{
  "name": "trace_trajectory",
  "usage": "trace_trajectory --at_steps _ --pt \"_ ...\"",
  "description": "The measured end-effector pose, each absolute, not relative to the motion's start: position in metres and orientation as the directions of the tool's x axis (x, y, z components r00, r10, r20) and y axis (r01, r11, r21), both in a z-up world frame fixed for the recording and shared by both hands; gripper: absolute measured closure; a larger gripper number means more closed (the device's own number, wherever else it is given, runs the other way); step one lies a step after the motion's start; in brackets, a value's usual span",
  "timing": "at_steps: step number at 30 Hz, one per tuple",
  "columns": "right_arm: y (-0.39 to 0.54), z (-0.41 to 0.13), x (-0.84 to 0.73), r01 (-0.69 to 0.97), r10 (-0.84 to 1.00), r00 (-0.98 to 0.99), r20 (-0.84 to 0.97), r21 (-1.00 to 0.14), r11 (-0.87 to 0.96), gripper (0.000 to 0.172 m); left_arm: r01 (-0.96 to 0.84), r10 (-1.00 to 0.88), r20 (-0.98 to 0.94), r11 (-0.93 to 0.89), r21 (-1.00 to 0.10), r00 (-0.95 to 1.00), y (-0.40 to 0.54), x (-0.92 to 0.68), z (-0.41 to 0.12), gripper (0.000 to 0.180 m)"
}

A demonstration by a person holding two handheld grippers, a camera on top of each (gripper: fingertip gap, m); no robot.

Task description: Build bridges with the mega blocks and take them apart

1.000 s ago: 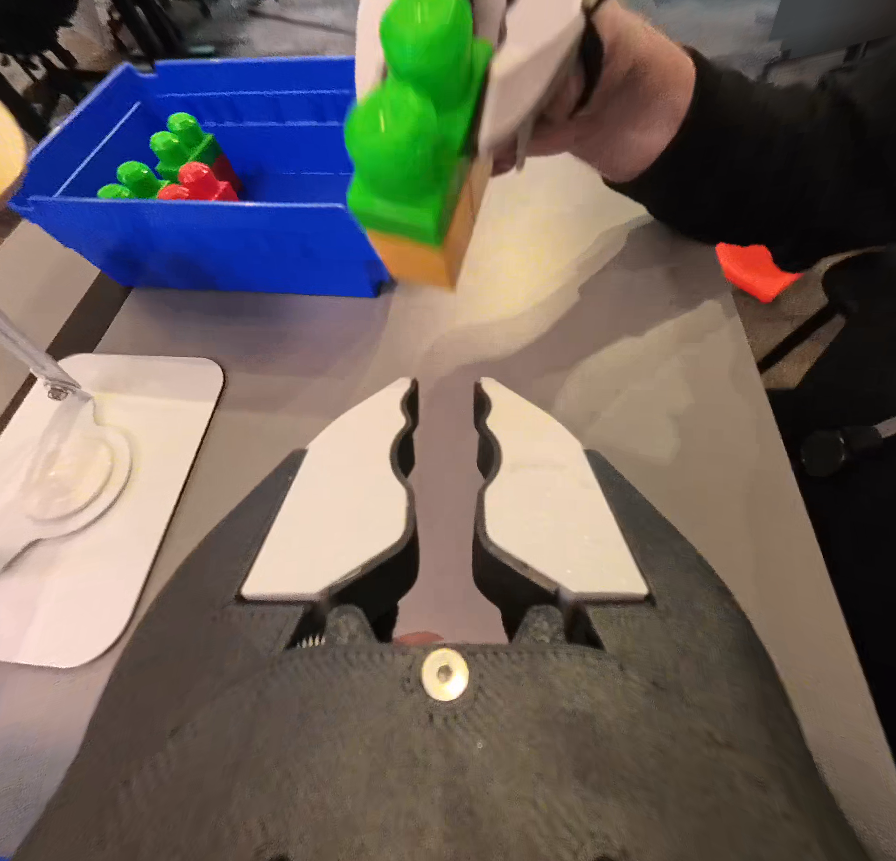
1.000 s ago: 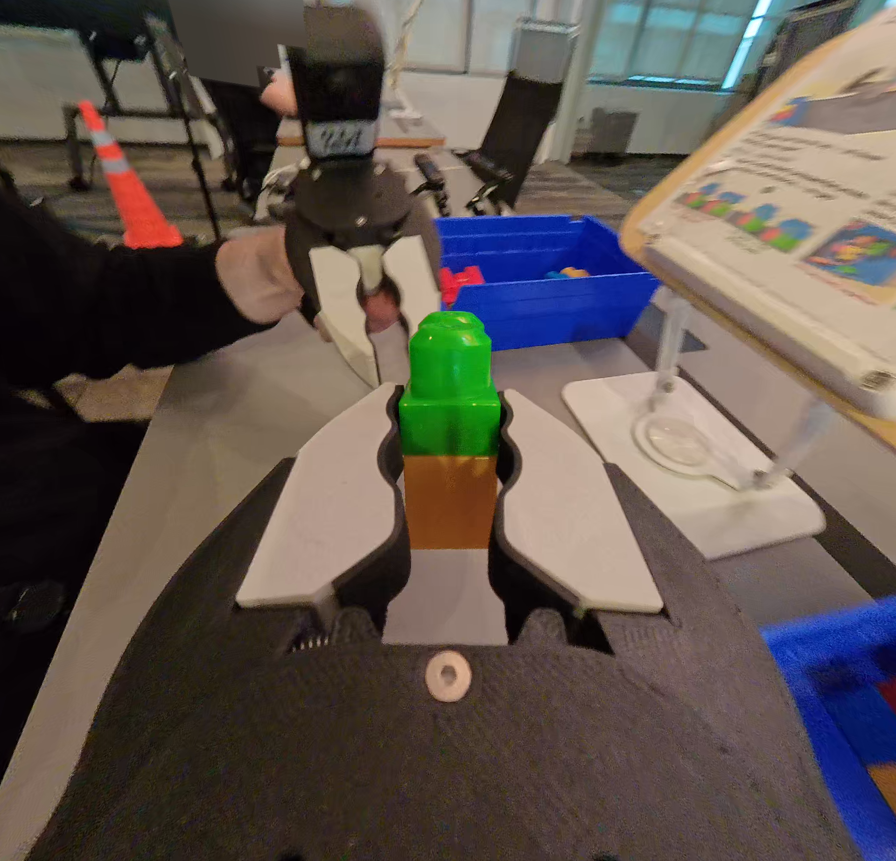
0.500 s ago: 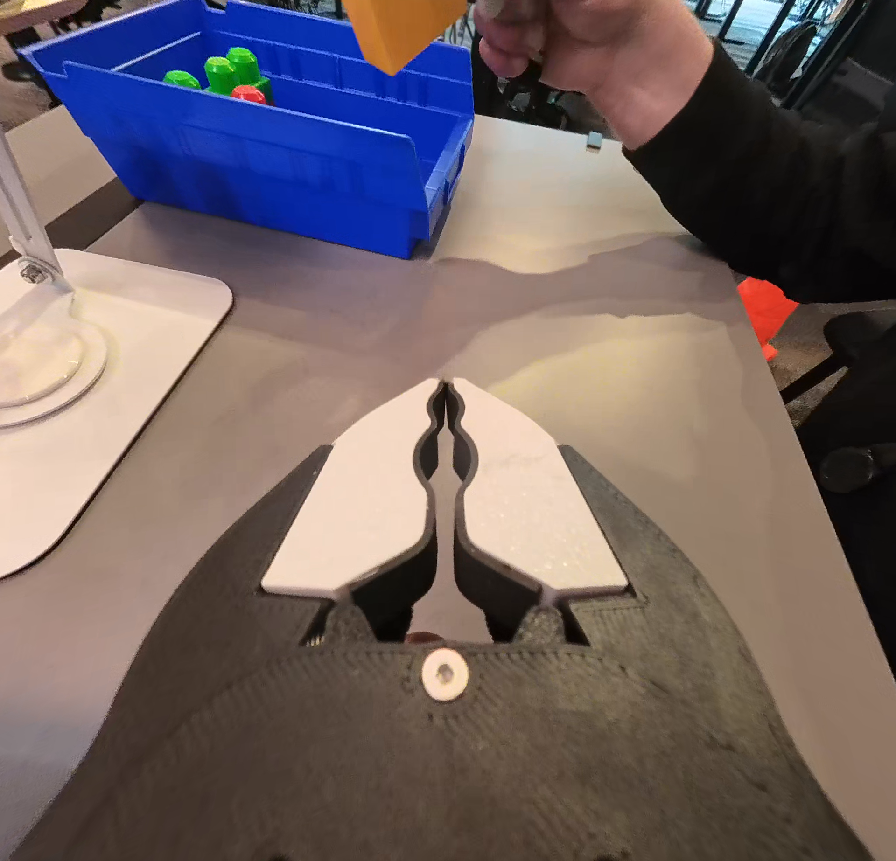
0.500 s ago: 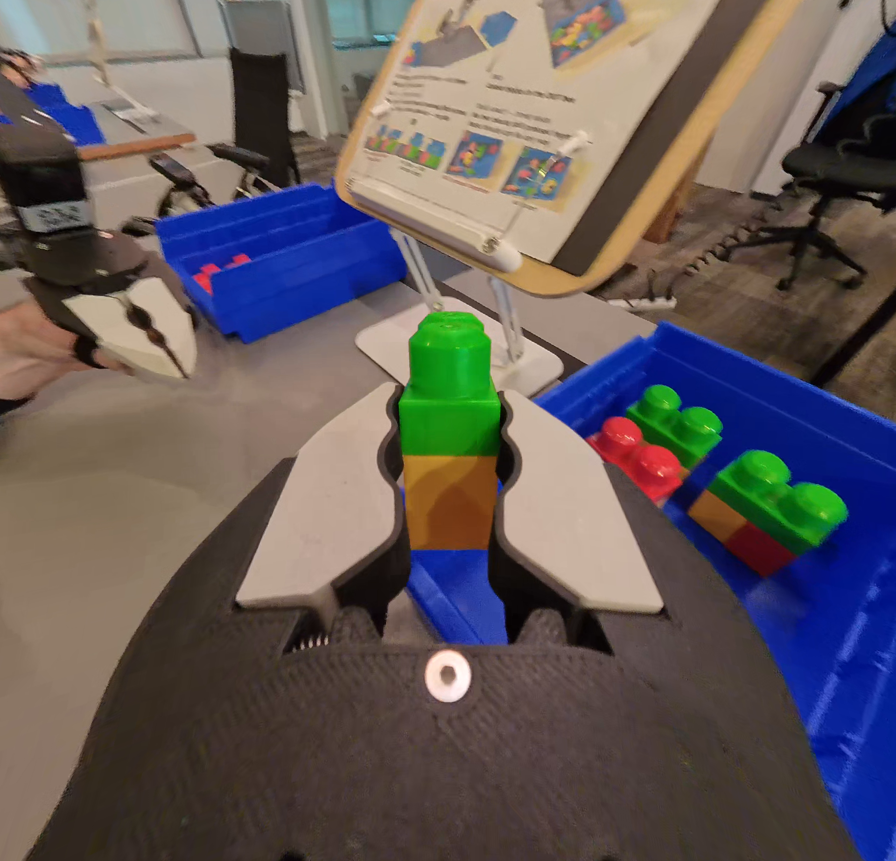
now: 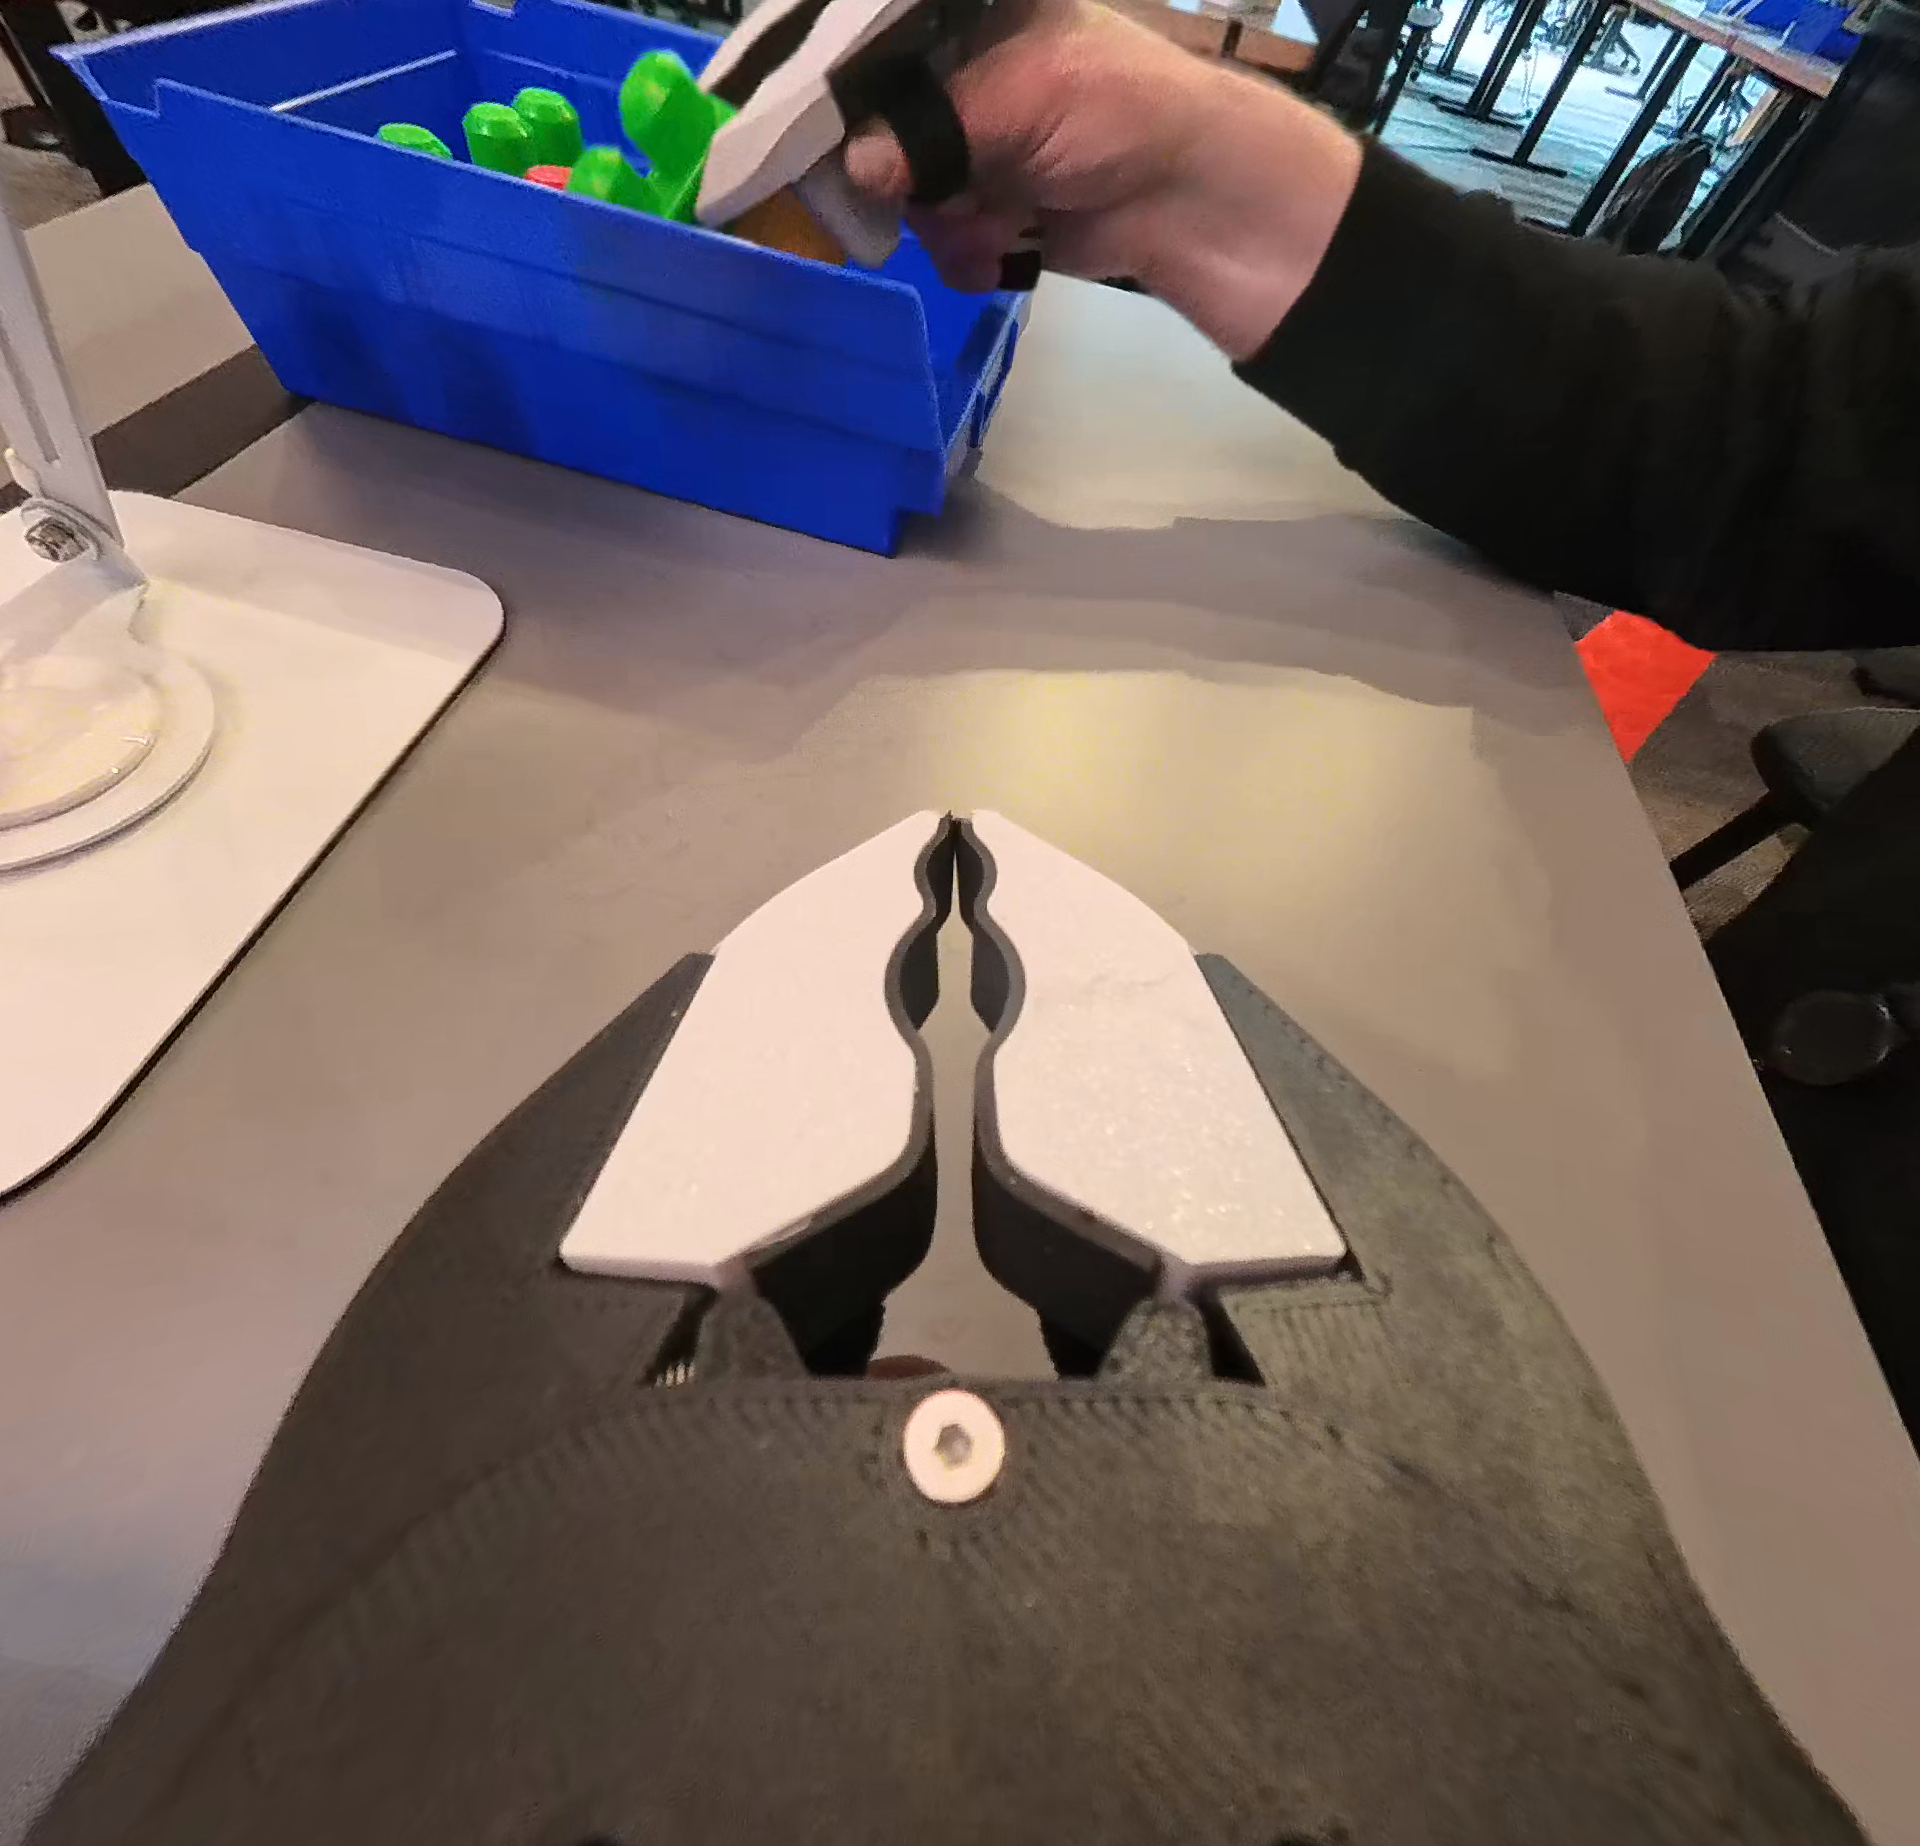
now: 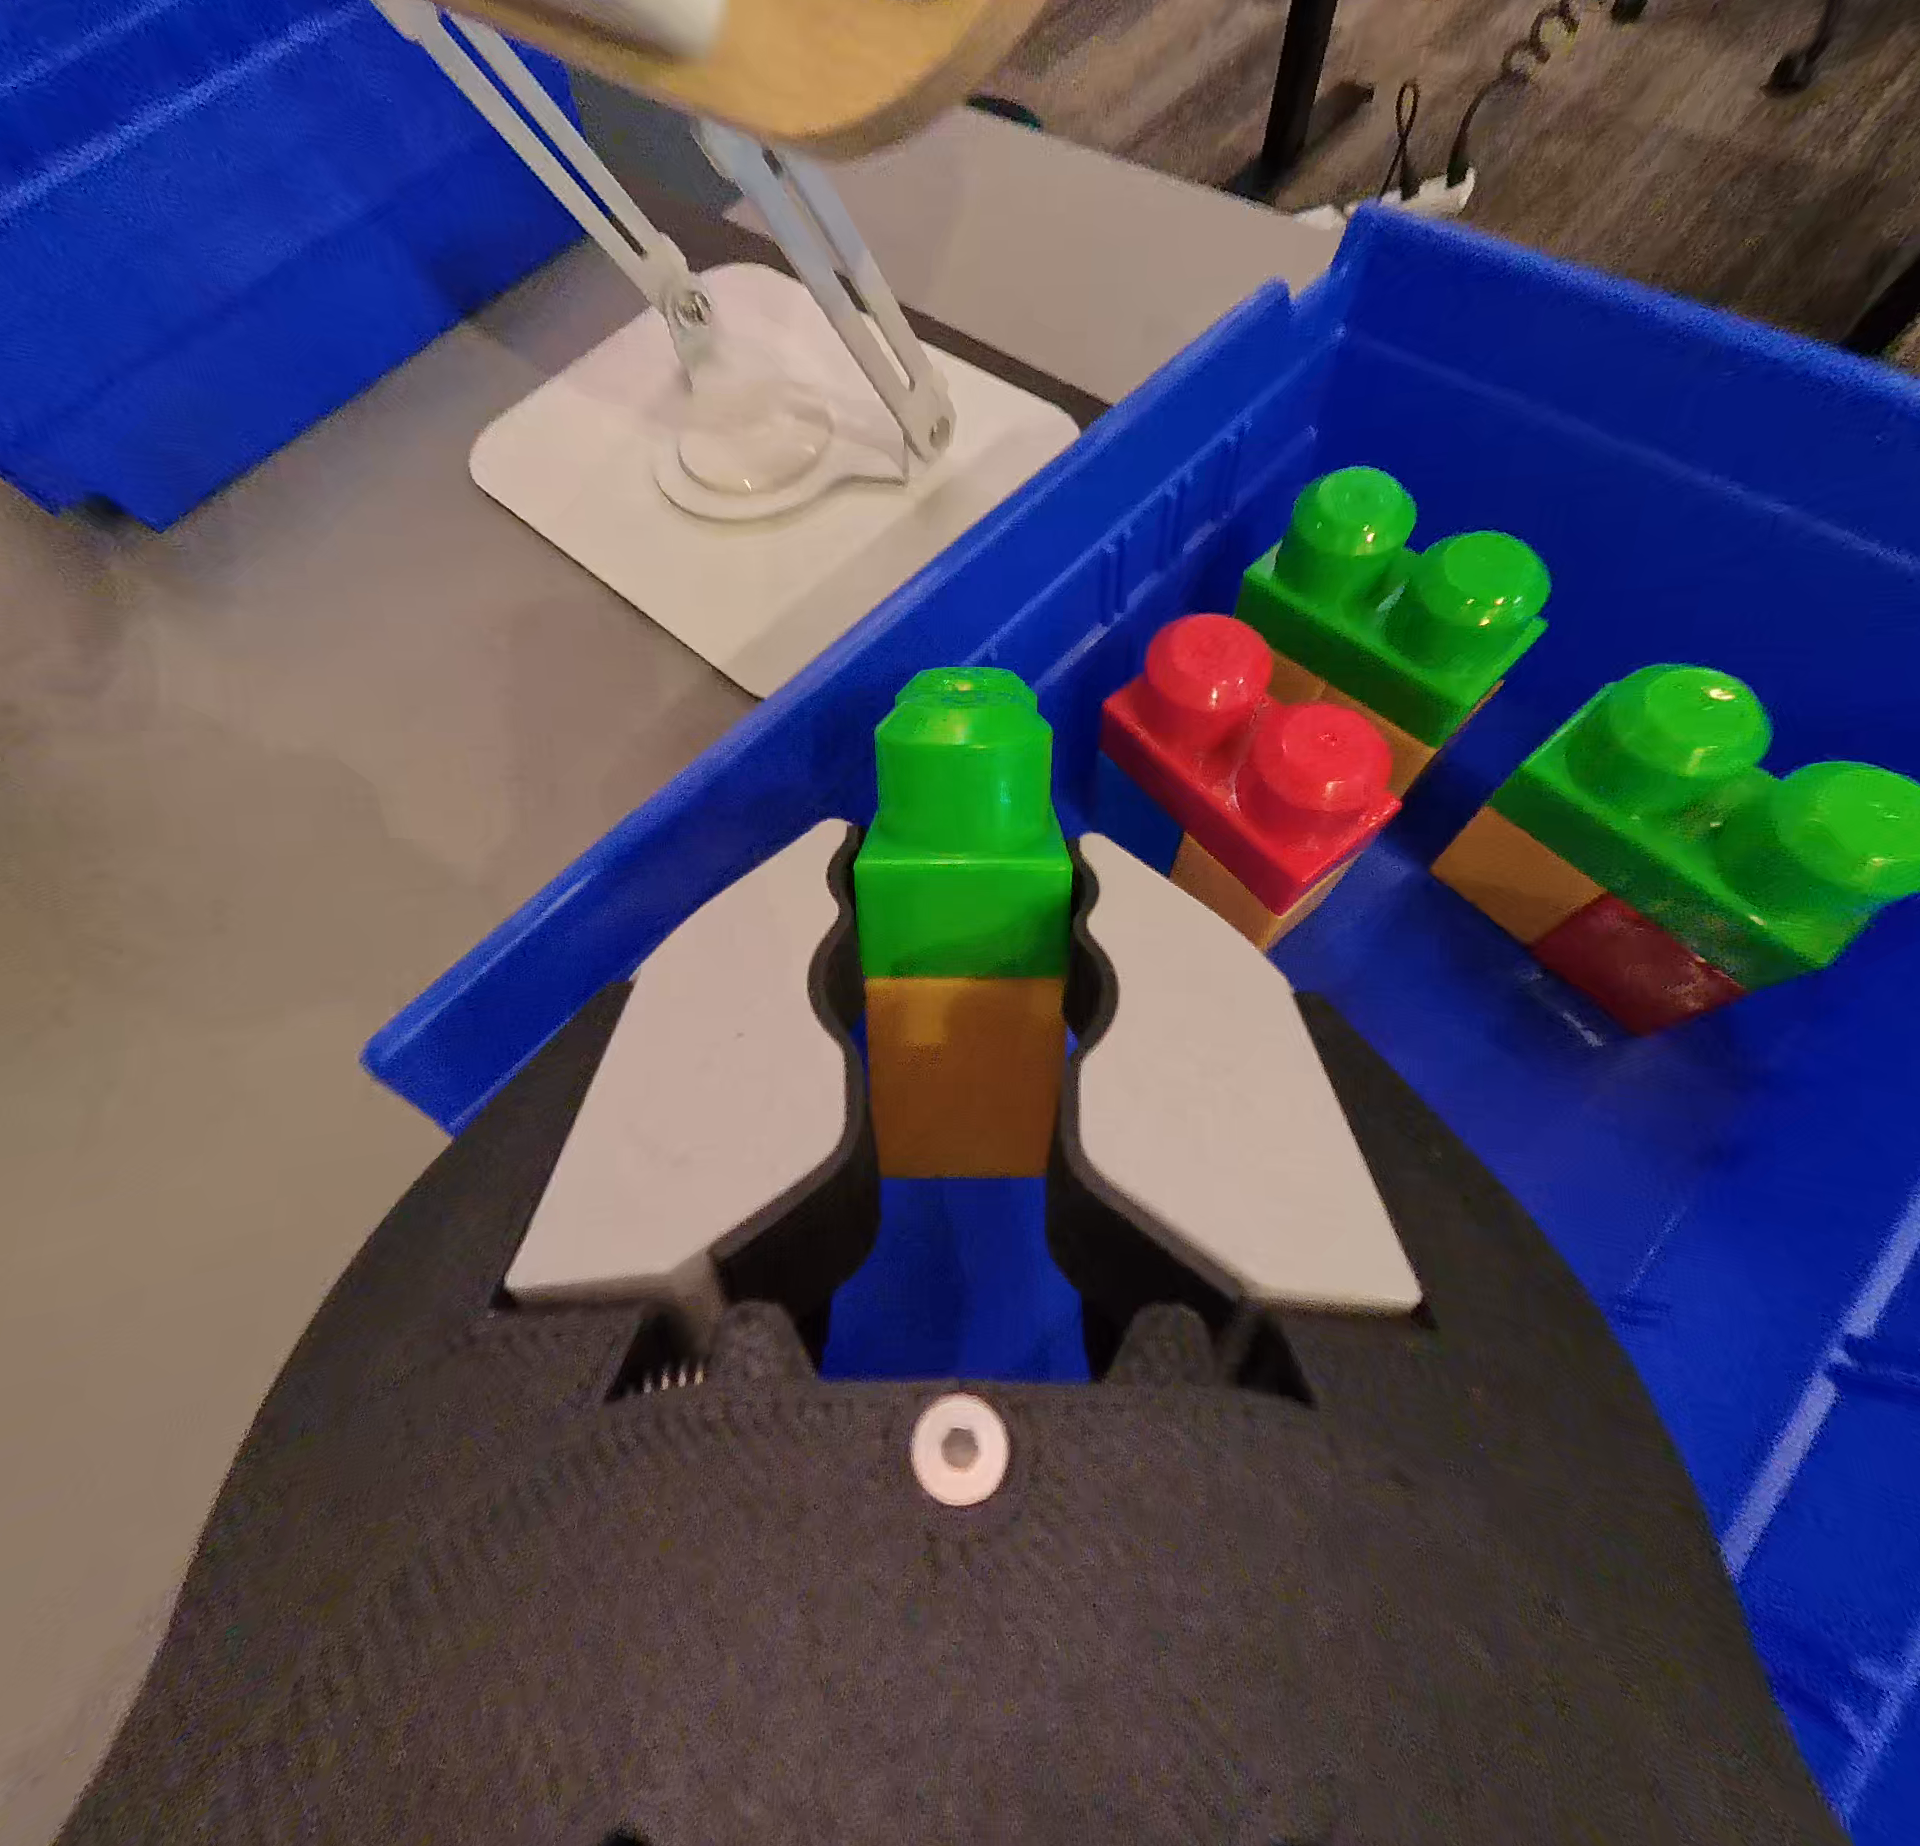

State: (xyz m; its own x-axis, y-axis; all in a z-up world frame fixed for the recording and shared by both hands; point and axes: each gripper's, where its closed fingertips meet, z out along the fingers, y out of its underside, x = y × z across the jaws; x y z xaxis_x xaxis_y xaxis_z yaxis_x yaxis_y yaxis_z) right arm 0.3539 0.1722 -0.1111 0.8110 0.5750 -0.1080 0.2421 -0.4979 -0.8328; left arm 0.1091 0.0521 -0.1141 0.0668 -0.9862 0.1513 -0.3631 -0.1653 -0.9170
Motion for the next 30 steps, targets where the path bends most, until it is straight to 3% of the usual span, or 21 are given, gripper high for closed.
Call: trace_trajectory --at_steps 19,30 --pt "0.189 -0.147 0.357 0.380 0.608 0.793 -0.043 -0.745 -0.549 0.135 -0.349 -0.981 0.181 -0.193 -0.917 0.067 0.059 0.108 -0.119 0.180" --pt "0.162 -0.157 0.377 0.496 0.582 0.813 0.011 -0.537 -0.682 0.134 -0.353 -0.982 0.180 -0.191 -0.916 0.064 0.058 0.109 -0.119 0.180"
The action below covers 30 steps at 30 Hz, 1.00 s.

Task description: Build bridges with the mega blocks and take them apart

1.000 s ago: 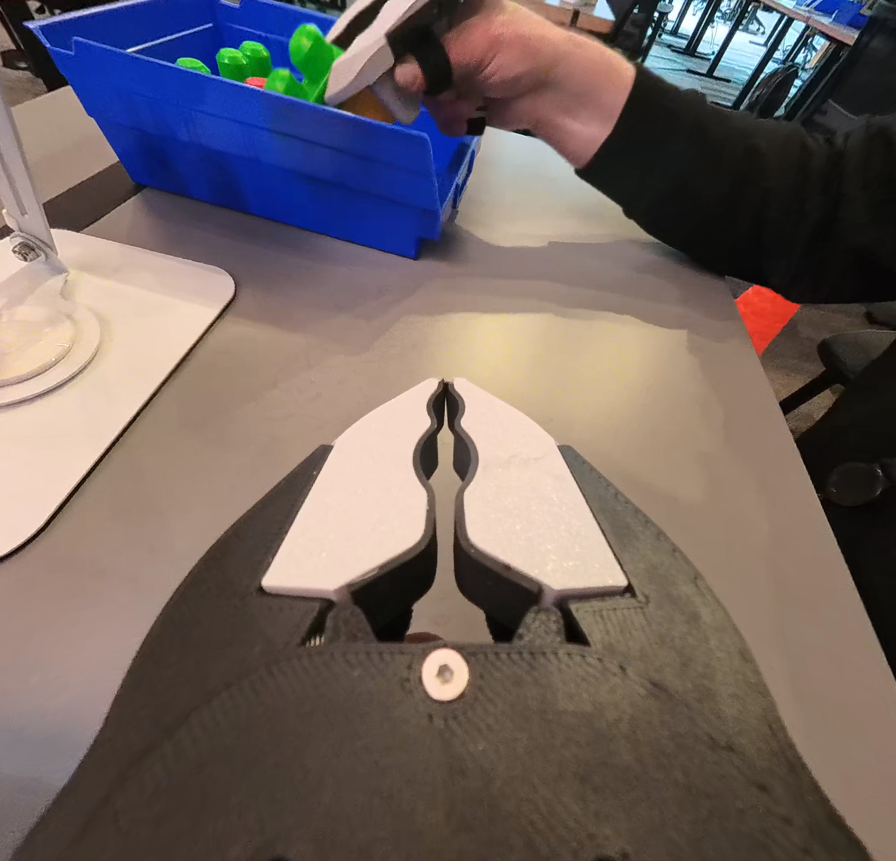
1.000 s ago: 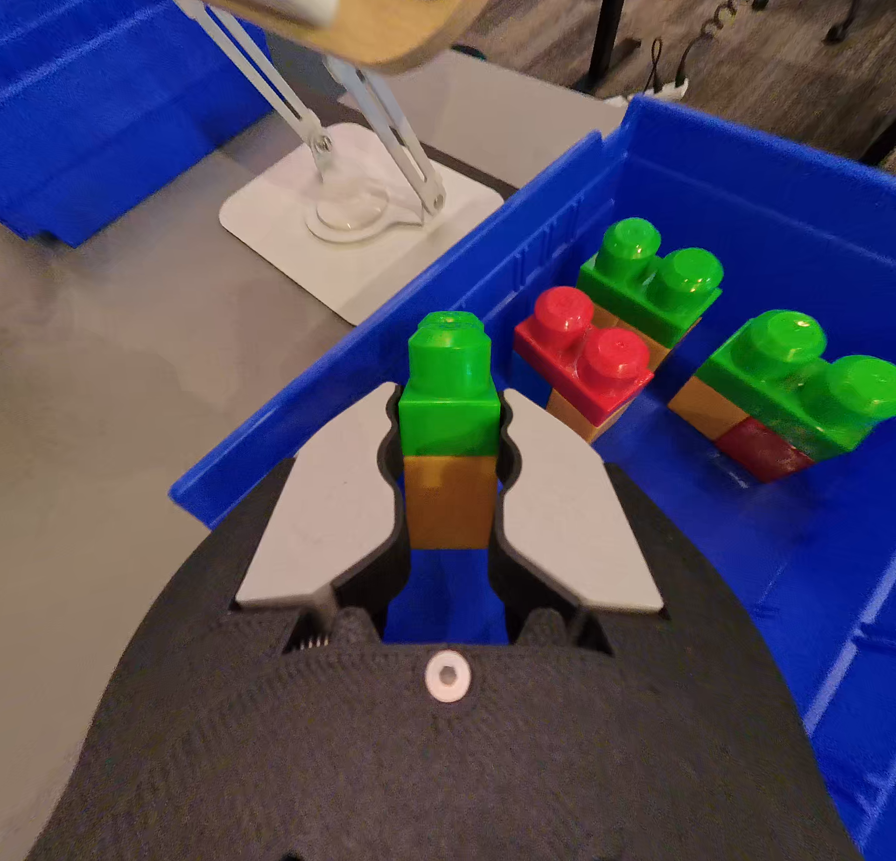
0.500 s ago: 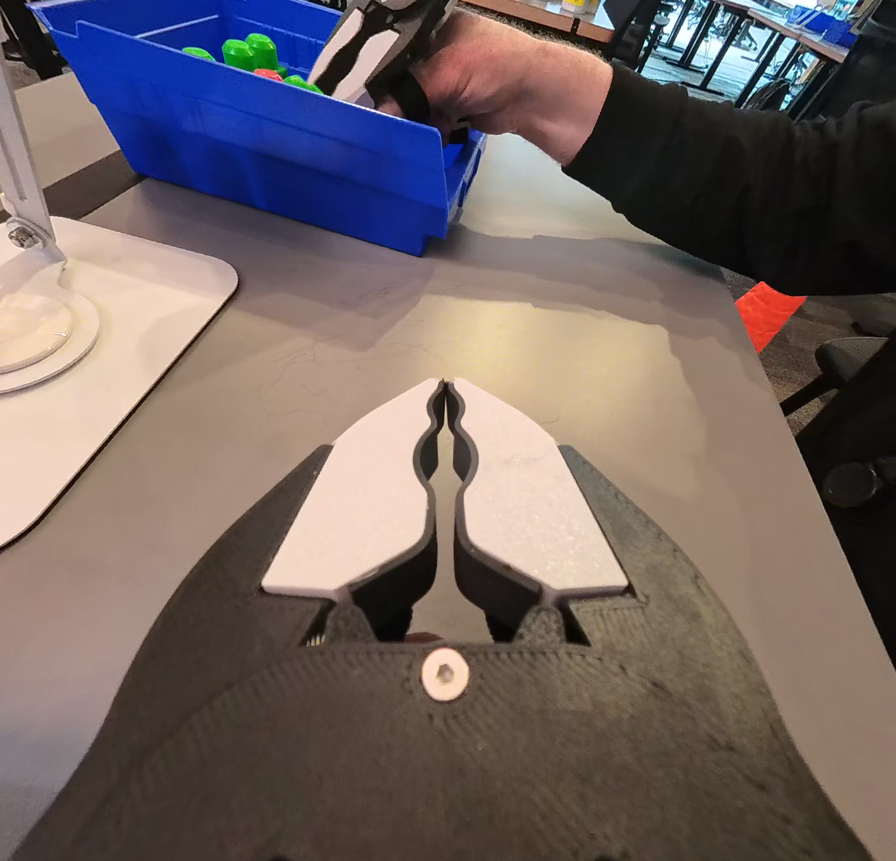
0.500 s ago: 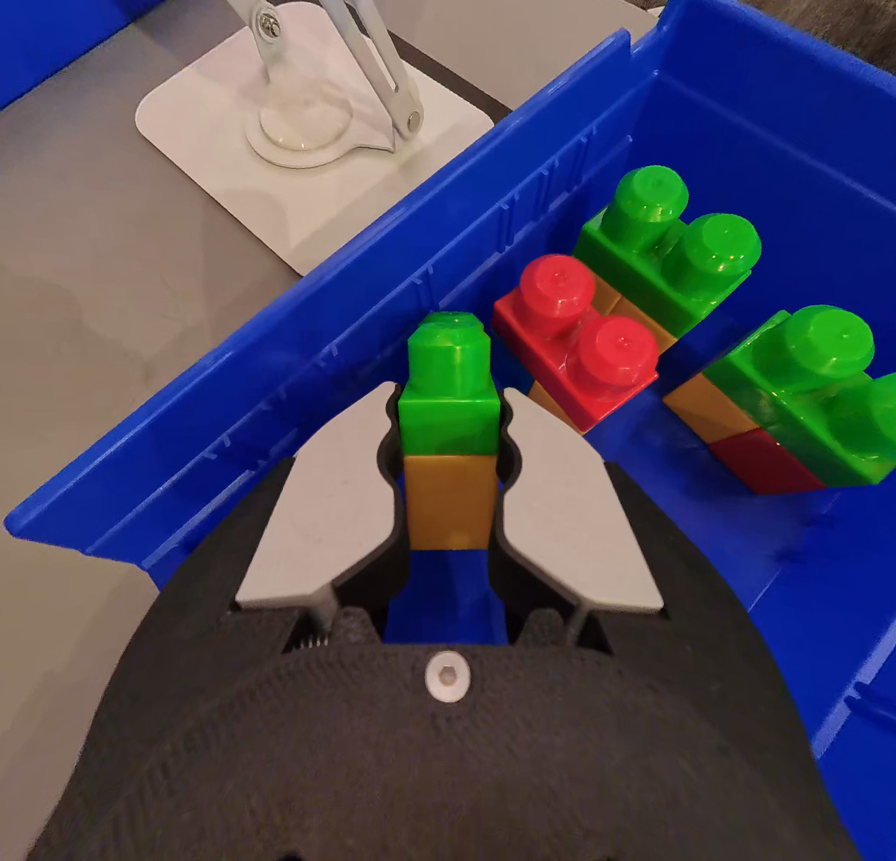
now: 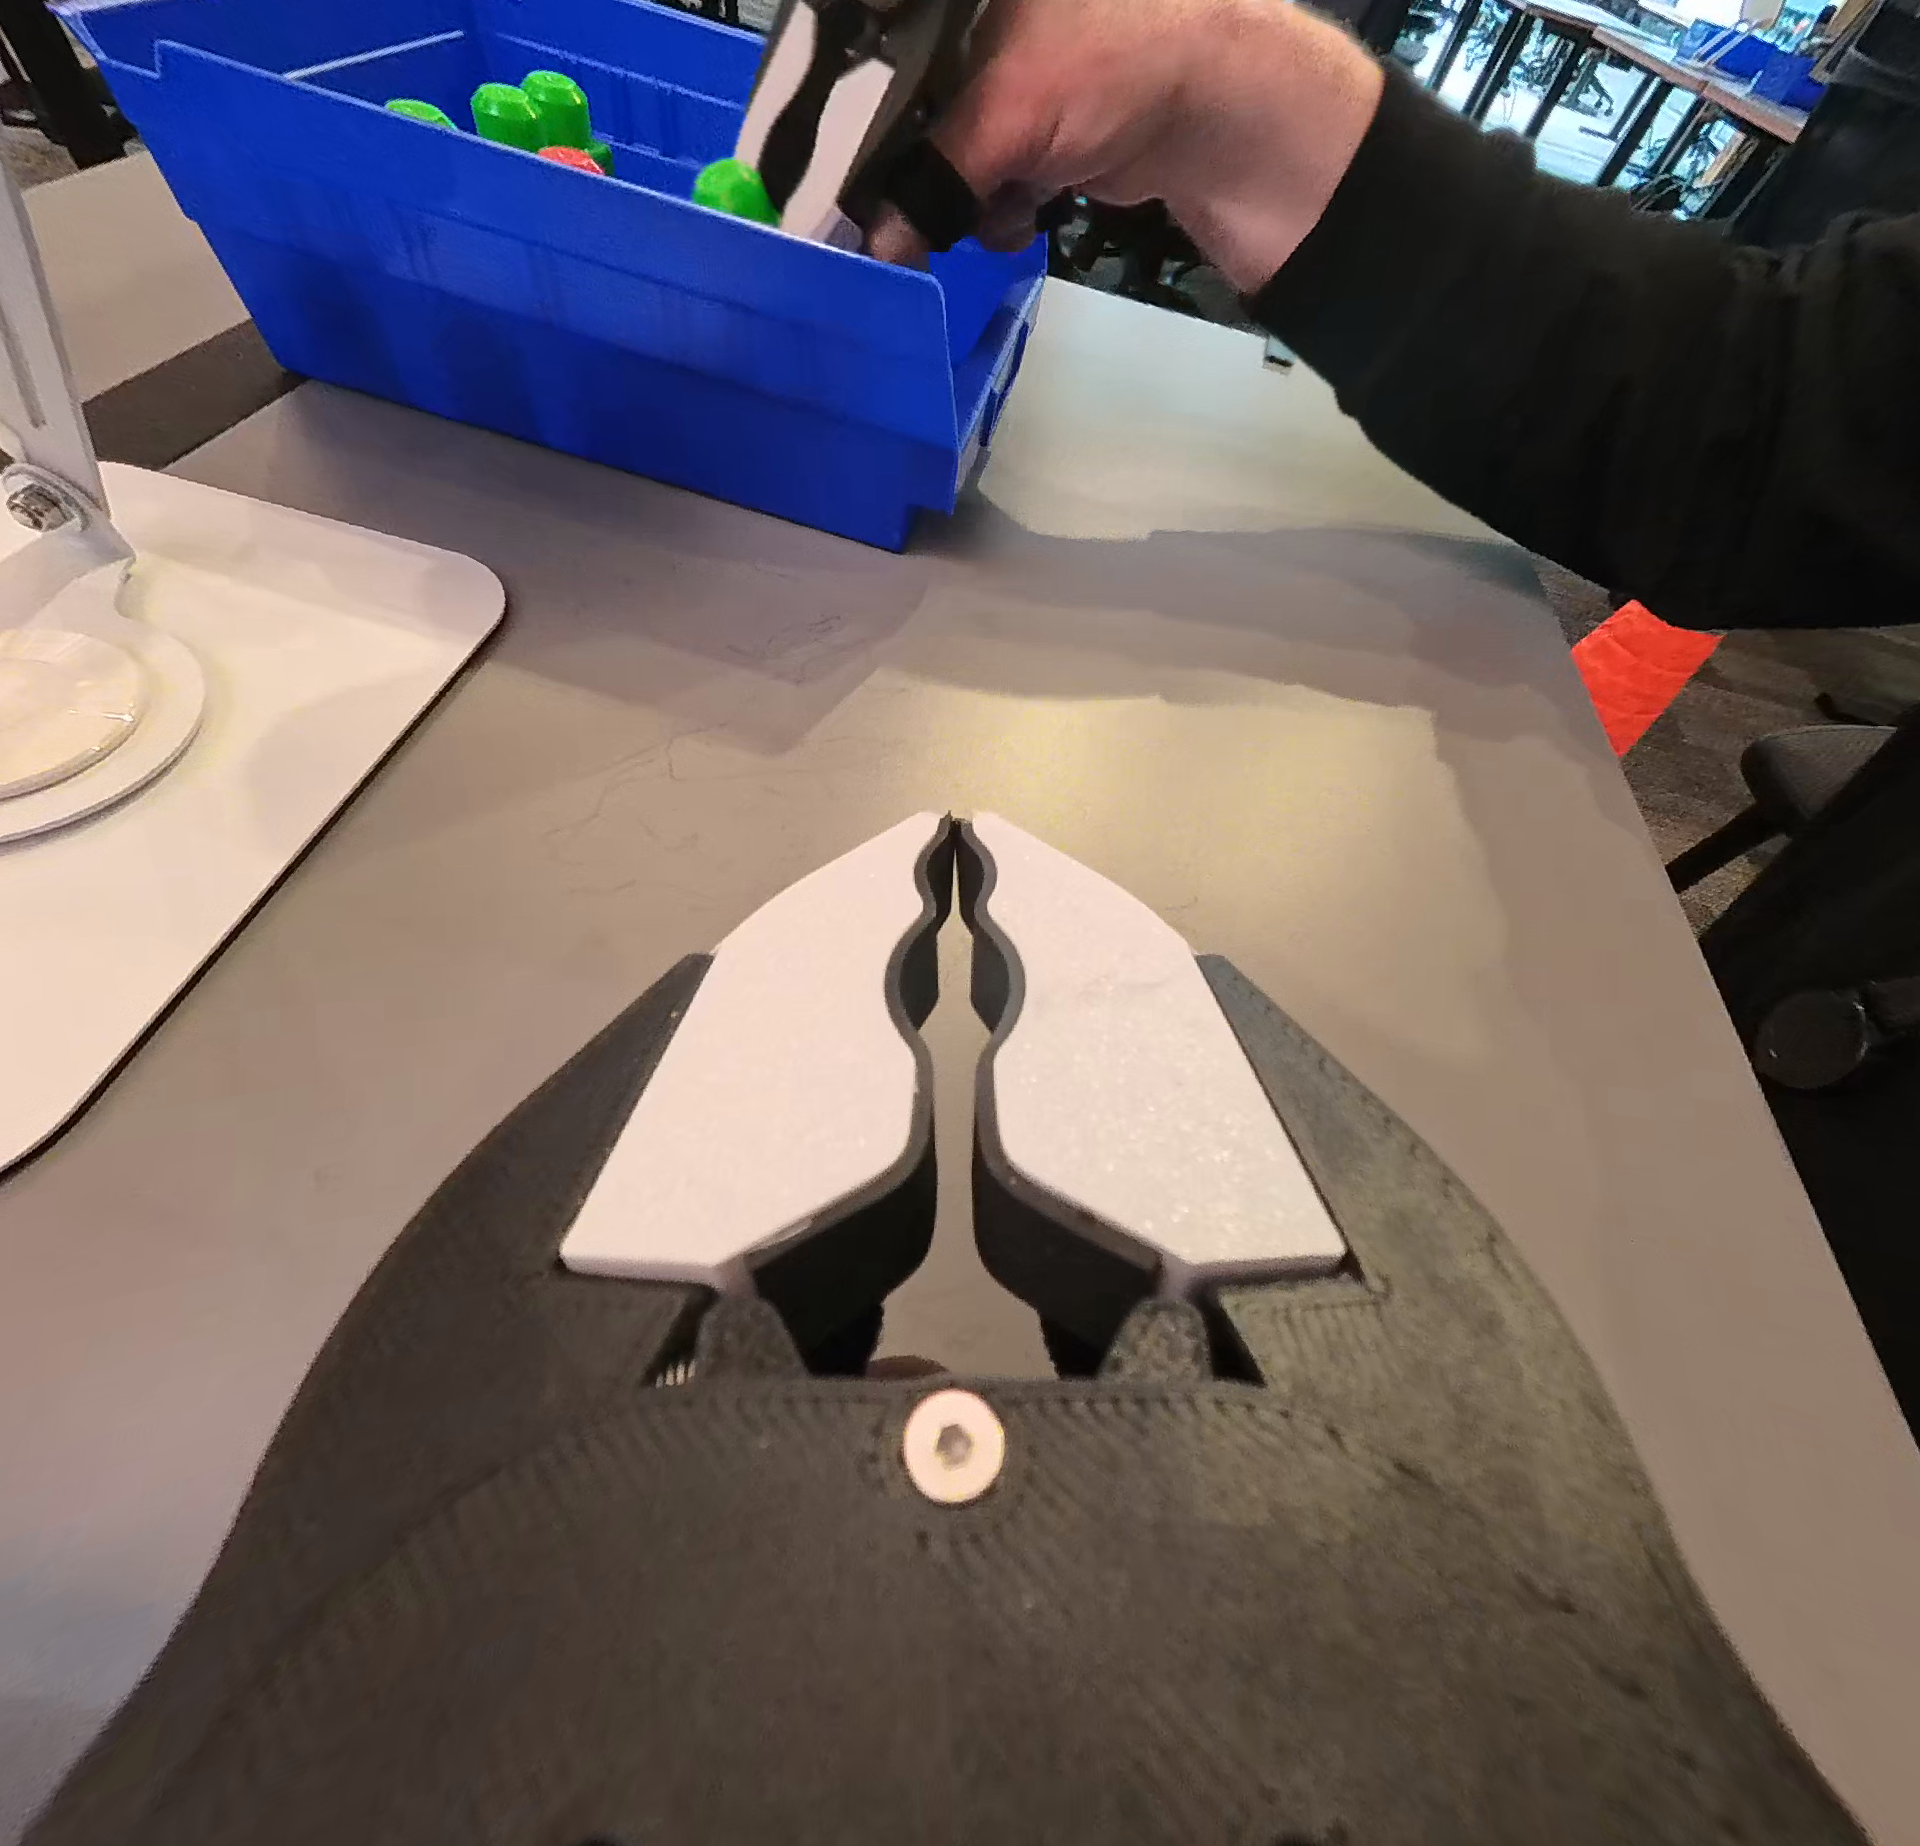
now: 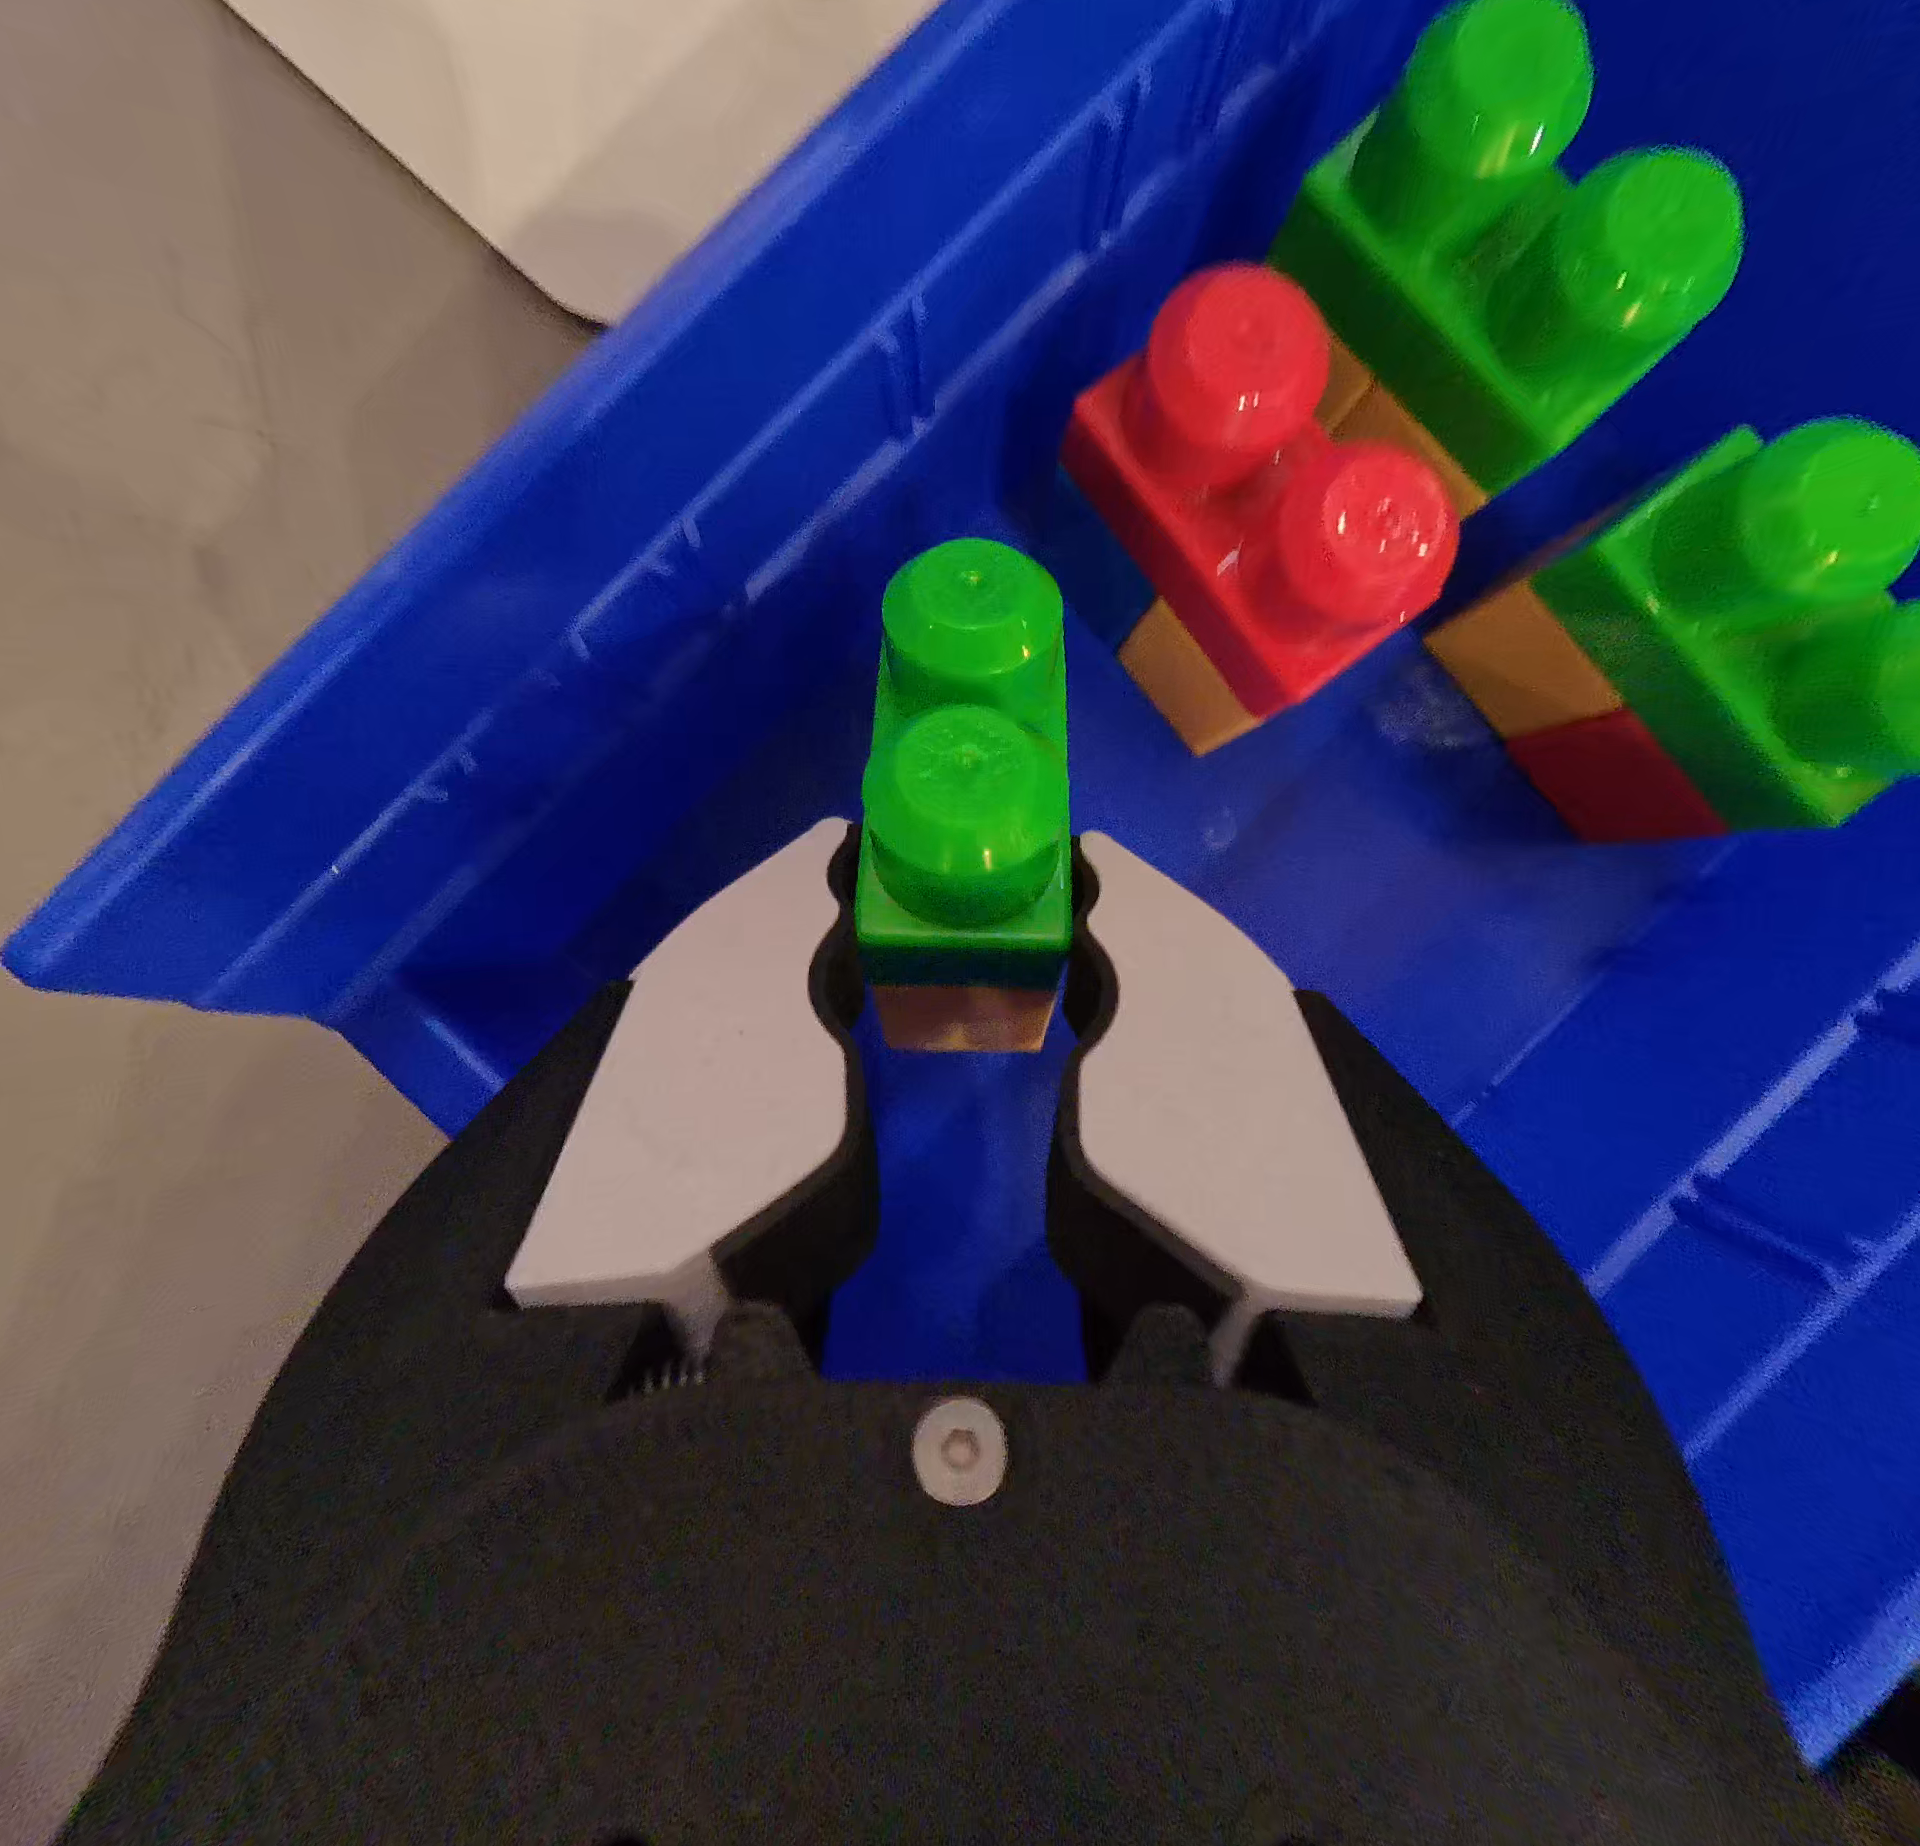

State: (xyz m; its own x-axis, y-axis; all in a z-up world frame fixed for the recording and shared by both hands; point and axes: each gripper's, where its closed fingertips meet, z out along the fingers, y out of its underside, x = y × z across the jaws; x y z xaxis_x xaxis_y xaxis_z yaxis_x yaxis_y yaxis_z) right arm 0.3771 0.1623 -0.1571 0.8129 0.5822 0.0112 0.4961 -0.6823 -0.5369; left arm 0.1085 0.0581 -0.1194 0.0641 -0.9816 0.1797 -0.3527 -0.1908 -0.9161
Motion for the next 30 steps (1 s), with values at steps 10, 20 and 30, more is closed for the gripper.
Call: trace_trajectory --at_steps 10,20,30 --pt "0.141 -0.179 0.401 0.505 0.533 0.845 0.027 -0.366 -0.782 0.134 -0.368 -0.983 0.177 -0.185 -0.911 0.057 0.055 0.110 -0.123 0.180" --pt "0.146 -0.153 0.391 0.615 0.640 0.767 0.053 -0.344 -0.709 0.137 -0.374 -0.981 0.184 -0.191 -0.907 0.055 0.056 0.111 -0.126 0.180" --pt "0.148 -0.156 0.425 0.791 0.787 0.611 0.086 -0.104 -0.603 0.138 -0.369 -0.980 0.189 -0.197 -0.908 0.059 0.057 0.109 -0.127 0.180"
